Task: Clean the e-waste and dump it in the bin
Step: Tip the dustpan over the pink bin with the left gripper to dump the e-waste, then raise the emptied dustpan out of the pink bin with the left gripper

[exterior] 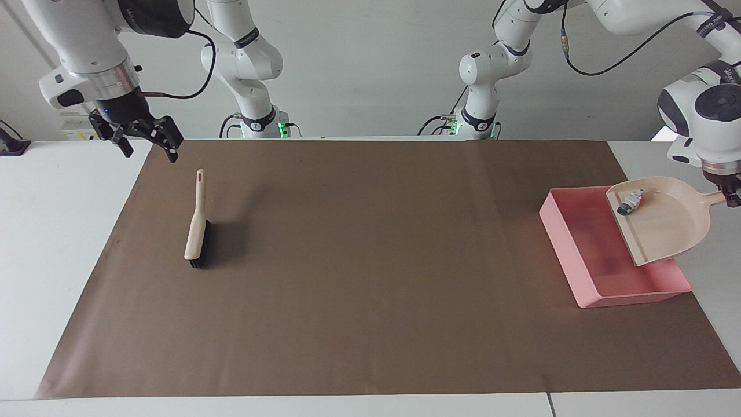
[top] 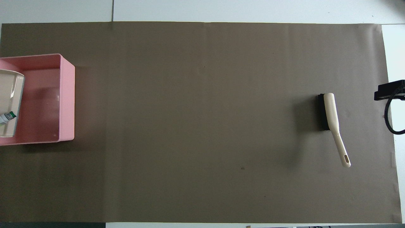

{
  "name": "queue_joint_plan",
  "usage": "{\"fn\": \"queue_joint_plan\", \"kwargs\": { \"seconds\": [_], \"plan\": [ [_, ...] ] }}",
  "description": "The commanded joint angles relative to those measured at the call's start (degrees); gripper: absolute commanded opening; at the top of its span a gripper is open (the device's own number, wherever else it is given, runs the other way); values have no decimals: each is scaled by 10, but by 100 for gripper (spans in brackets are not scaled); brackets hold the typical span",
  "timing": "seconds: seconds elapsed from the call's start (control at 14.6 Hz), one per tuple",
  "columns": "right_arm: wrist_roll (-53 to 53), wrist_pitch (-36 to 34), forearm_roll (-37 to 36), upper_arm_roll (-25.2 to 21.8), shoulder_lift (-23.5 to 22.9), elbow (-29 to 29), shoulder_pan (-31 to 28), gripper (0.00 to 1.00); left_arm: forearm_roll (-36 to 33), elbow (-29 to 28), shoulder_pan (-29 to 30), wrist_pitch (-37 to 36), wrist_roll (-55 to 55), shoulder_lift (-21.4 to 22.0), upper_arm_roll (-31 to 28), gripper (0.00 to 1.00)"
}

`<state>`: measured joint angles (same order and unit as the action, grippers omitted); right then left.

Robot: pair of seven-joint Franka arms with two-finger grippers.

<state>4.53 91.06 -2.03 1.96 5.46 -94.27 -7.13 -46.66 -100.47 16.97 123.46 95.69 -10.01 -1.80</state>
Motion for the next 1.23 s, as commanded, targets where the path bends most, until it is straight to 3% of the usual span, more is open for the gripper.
{"fn": "queue_joint_plan", "kwargs": {
  "seconds": [0.0,0.34,0.68,0.96,1.16],
  "plan": [
    [28,-29,12,5,-34,42,-5,99,-42,8,-25,-37,-9,10,-4,0],
    [30,-30,13,6,-26,30,-8,99,-142,7,-76,-112,-76,26,-3,0],
    [30,-30,14,6,-26,30,-6,99,-166,11,-78,-114,-76,31,-4,0],
    [30,-30,14,6,-26,30,-6,99,-230,2,-78,-107,-83,38,-3,0],
    [30,-30,14,6,-26,30,-6,99,-286,-37,-78,-93,-135,56,-2,0]
  ]
}}
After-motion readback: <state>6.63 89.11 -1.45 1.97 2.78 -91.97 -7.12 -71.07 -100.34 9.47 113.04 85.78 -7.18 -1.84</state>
